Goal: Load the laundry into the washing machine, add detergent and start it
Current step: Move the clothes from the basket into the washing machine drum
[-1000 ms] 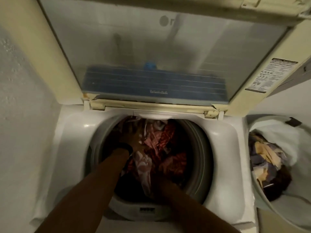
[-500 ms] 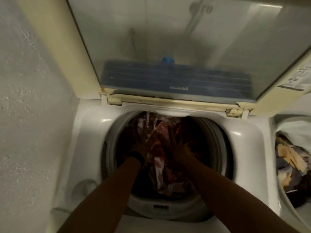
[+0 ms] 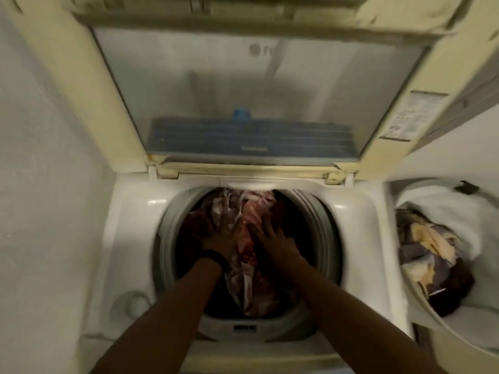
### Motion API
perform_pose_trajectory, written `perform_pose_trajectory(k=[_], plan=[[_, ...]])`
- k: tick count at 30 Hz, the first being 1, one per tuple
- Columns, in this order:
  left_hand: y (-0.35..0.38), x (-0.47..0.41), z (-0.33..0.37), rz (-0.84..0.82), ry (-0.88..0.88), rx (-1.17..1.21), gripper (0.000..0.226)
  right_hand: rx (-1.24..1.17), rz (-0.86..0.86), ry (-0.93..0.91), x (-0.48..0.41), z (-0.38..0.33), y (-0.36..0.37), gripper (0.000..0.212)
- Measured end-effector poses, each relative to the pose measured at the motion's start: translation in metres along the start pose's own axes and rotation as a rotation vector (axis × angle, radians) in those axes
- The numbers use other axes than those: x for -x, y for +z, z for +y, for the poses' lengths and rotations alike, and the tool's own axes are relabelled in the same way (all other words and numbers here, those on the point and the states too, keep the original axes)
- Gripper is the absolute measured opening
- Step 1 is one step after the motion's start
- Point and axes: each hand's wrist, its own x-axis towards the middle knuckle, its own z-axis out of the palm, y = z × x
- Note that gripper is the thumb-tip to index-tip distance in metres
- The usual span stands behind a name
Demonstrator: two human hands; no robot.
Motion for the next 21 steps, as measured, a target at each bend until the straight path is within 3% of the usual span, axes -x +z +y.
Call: perform_pose_trajectory(k=[2,5,8,12,21], plan=[[-0.021,0.034,0.018,0.103,0.022,-0.076,0.123,0.076,0.005,-0.030,0.033,0.005,-0.024,0.074],[-0.051,0.079,0.044,0.263,0.090,-0.095,0.106,0.045,0.018,0.011,0.087,0.013,-0.063,0.083],[-0.076,0.109,0.078,0.397,0.186,-0.059,0.086,-0.050,0.157,0.038,0.132,0.019,-0.090,0.089],[-0.103,0.131,0.138,0.489,0.300,-0.022,0.069,-0.124,0.399,0.047,0.179,0.049,-0.111,0.082],[-0.120,0.130,0.304,0.593,0.471,0.001,0.051,-0.293,0.612,0.167,0.239,0.195,-0.126,0.063]])
